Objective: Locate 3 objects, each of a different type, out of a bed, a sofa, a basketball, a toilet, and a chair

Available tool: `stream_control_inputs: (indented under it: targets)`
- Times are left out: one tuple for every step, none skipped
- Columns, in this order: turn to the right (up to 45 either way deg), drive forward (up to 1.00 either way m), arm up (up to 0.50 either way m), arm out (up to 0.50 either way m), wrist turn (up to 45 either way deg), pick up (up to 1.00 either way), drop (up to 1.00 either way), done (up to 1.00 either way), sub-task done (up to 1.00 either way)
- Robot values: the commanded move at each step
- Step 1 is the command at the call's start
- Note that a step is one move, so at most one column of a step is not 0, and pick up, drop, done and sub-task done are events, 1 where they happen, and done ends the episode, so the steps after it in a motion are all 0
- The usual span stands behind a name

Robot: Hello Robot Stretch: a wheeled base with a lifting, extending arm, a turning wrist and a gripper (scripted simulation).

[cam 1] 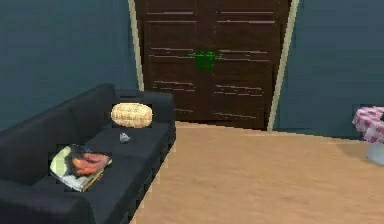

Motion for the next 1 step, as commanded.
stream_control_inputs:
  targets:
    - [0.0, 0.75, 0.00, 0.00, 0.0, 0.00, 0.00, 0.00, 0.00]
